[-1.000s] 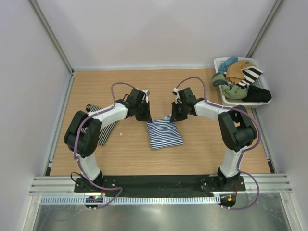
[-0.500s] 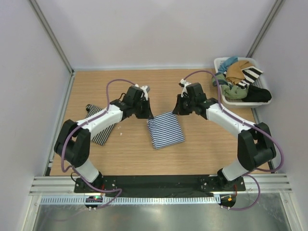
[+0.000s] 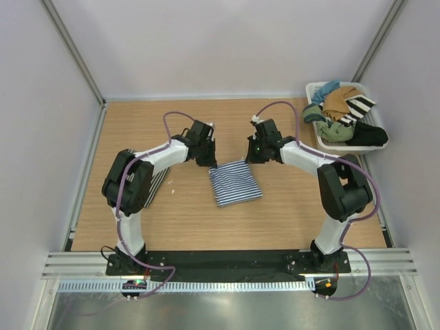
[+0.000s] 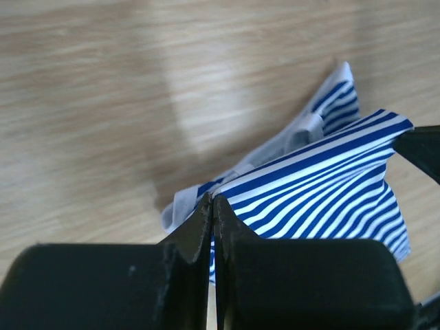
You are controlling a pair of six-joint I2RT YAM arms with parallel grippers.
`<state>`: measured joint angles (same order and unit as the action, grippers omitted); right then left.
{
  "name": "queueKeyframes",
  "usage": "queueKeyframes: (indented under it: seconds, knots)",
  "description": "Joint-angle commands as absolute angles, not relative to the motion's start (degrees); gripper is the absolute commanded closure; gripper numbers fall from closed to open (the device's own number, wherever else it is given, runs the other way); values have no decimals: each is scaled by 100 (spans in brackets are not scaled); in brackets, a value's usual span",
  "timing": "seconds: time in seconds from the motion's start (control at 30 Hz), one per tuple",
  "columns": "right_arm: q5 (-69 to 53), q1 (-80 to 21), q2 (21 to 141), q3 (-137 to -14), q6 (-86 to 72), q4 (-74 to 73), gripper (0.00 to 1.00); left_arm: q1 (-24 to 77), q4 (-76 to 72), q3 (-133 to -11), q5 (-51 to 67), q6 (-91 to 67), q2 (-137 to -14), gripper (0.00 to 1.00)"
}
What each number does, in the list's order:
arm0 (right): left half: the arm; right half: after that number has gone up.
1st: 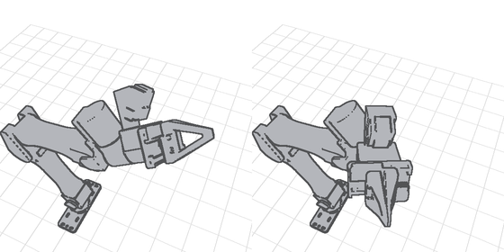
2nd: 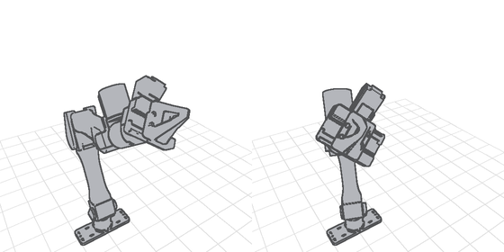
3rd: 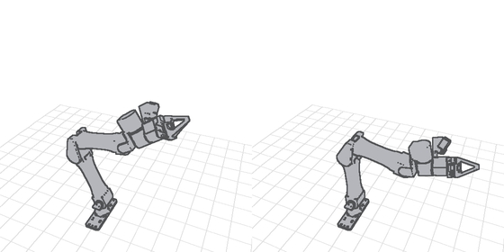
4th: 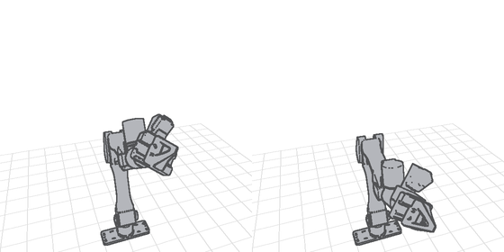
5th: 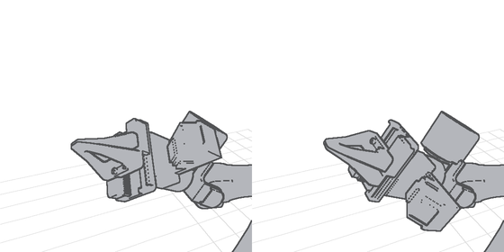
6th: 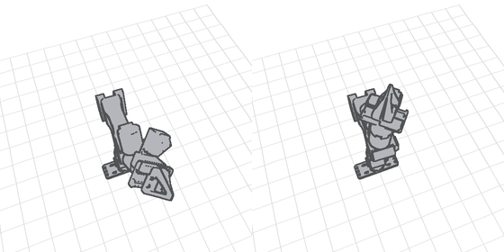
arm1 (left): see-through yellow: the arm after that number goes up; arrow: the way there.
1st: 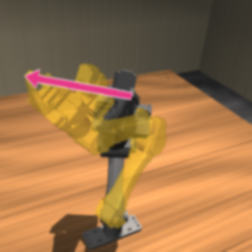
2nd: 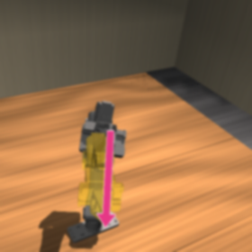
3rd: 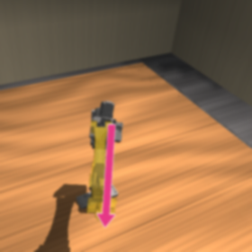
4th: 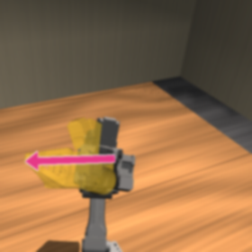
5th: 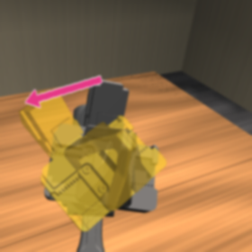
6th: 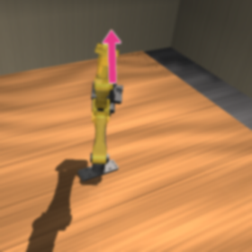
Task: Fold and stack the tank tops
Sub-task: Fold the tank top
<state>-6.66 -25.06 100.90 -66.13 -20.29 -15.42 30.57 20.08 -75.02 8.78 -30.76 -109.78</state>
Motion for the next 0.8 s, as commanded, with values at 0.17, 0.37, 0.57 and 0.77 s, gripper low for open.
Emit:
queueKeyframes:
  seconds: [0.17,0.37,0.57,0.77]
  knots:
    - [-26,-2523,10477,-7066,-2197,-1160,70,2830,2303,-8226,501,-2619,-11329,77]
    - [89,-2522,9705,-6917,-2101,-1265,45,2830,2329,-8191,449,-2646,-10785,45]
    - [-1334,-2531,9211,-6514,-2153,-1248,63,2839,2391,-7771,990,-3057,-9713,56]
    - [-3056,-2523,8877,-5347,-2837,-257,88,2839,1794,-7225,2152,-3717,-9694,92]
